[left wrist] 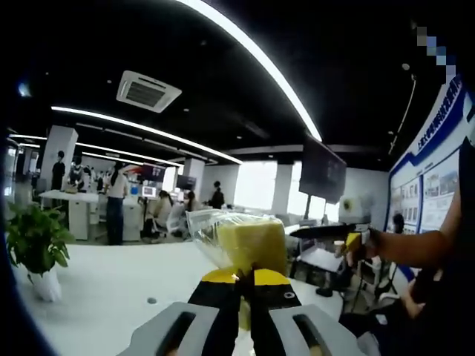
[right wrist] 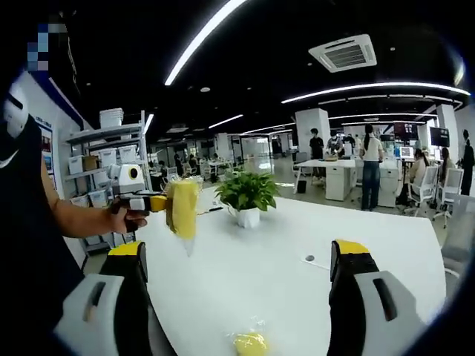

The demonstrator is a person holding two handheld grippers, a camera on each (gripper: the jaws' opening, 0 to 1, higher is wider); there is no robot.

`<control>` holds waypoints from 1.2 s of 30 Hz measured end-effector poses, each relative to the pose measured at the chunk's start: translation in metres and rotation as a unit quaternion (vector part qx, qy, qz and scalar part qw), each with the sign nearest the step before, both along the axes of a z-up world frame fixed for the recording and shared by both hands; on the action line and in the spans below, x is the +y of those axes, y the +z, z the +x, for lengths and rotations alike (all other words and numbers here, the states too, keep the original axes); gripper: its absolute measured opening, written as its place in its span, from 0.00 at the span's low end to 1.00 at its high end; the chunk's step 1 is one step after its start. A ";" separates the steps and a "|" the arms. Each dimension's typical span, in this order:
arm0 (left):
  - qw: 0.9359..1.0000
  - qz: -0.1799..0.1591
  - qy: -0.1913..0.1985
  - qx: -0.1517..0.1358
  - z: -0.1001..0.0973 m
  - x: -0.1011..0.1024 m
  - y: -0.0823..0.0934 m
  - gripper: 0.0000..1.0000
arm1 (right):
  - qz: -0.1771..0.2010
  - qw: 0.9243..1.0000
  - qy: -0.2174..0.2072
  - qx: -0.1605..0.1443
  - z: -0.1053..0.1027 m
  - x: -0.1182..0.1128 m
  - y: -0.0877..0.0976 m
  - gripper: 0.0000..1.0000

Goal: Compare the silicone blocks by pressing each to a similar depth, holding the contact briefly, and releasing to observe deformation and rebound differences across the visible hardness samples.

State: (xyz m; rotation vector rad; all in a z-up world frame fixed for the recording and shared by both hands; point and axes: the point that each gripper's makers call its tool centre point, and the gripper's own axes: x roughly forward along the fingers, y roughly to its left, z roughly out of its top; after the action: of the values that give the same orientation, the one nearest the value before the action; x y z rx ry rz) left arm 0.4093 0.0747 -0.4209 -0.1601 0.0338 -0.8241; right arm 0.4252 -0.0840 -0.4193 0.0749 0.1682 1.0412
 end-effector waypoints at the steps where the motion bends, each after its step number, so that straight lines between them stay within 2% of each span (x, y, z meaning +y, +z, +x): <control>1: 1.000 0.000 -0.002 0.002 -0.001 -0.001 -0.001 0.01 | -0.002 1.000 0.005 0.000 0.000 0.004 0.000 0.96; 4: 1.000 0.002 -0.001 0.000 -0.002 -0.001 -0.002 0.01 | -0.017 0.999 0.028 -0.007 -0.001 0.018 0.002 0.96; 7: 1.000 0.002 -0.003 0.000 -0.002 -0.004 -0.002 0.01 | -0.009 0.998 0.057 -0.009 -0.004 0.036 0.008 0.96; 15: 1.000 -0.003 -0.003 0.002 -0.006 -0.010 -0.003 0.01 | -0.001 0.996 0.087 -0.009 -0.007 0.064 0.011 0.96; 23: 1.000 -0.008 -0.003 0.004 -0.009 -0.012 -0.003 0.02 | 0.012 0.994 0.108 -0.017 -0.013 0.083 0.017 0.96; 25: 1.000 -0.009 -0.003 0.004 -0.009 -0.012 -0.003 0.02 | 0.011 0.993 0.115 -0.016 -0.016 0.087 0.016 0.88; 27: 1.000 -0.010 -0.003 0.003 -0.011 -0.012 -0.003 0.02 | 0.016 0.992 0.126 -0.018 -0.019 0.091 0.017 0.84; 36: 1.000 -0.013 -0.005 0.001 -0.018 -0.017 -0.003 0.02 | 0.016 0.989 0.143 -0.018 -0.021 0.110 0.016 0.83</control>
State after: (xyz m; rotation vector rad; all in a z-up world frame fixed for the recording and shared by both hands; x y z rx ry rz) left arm 0.3912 0.0581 -0.4237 -0.1848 0.0267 -0.8343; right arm 0.4045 0.0259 -0.4031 0.0626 0.1311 1.3307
